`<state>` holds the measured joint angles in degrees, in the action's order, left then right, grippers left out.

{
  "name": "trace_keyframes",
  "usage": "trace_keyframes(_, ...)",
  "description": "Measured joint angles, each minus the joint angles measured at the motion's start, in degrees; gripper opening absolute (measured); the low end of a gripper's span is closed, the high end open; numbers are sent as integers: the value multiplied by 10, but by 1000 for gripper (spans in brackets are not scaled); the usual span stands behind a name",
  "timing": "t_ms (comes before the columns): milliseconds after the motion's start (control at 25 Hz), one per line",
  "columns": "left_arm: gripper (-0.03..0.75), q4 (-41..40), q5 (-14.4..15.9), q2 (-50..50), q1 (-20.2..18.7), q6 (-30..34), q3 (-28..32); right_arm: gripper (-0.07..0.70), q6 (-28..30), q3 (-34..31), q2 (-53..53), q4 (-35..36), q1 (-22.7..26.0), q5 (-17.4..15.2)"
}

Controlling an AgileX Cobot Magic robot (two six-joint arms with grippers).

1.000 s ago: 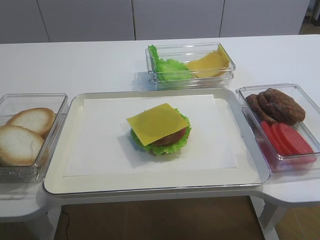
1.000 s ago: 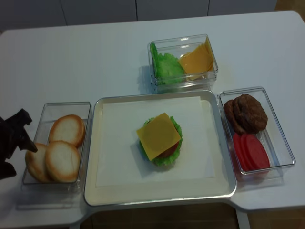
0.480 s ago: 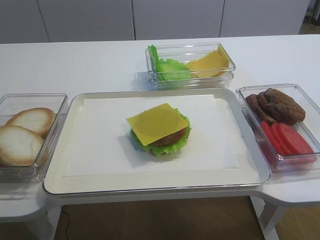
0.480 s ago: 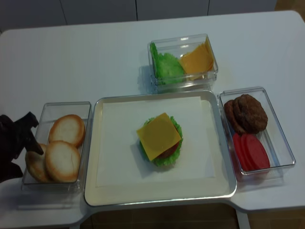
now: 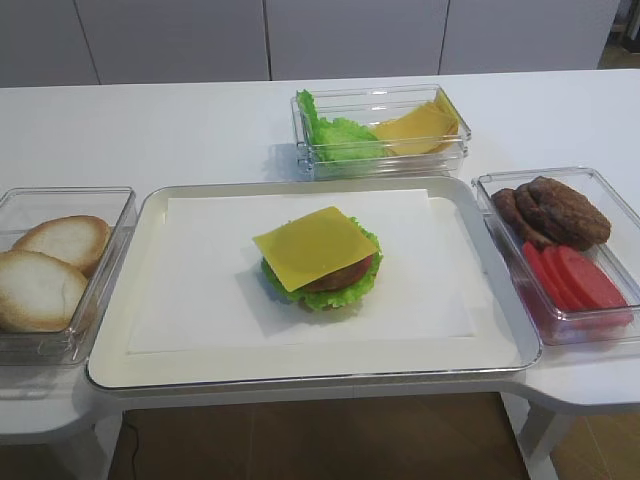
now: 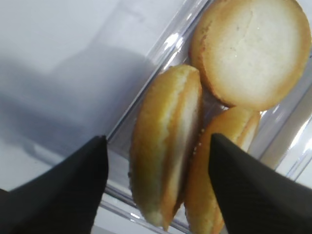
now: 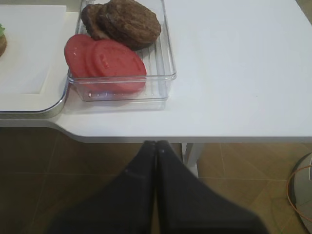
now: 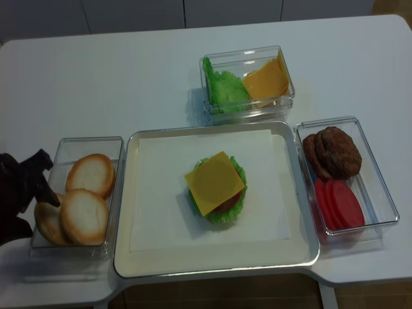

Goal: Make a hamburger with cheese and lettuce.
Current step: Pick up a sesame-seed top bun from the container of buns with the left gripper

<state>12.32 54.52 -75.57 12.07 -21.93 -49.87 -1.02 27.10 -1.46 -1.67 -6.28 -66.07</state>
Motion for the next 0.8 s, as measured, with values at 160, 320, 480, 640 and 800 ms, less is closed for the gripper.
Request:
trace_keyframes(160, 465, 0, 0, 0, 0, 1, 0, -35, 0, 0, 0, 0, 0, 0)
trace_keyframes(320, 461, 0, 0, -8, 0, 1, 0, -35, 0, 0, 0, 0, 0, 0)
trace_keyframes(480, 433, 0, 0, -14, 0, 1, 0, -35, 0, 0, 0, 0, 0, 0)
trace_keyframes(640, 382, 0, 0, -18, 0, 2, 0, -35, 0, 0, 0, 0, 0, 0)
trace_keyframes(800, 361, 0, 0, -19, 0, 4, 0, -35, 0, 0, 0, 0, 0, 0)
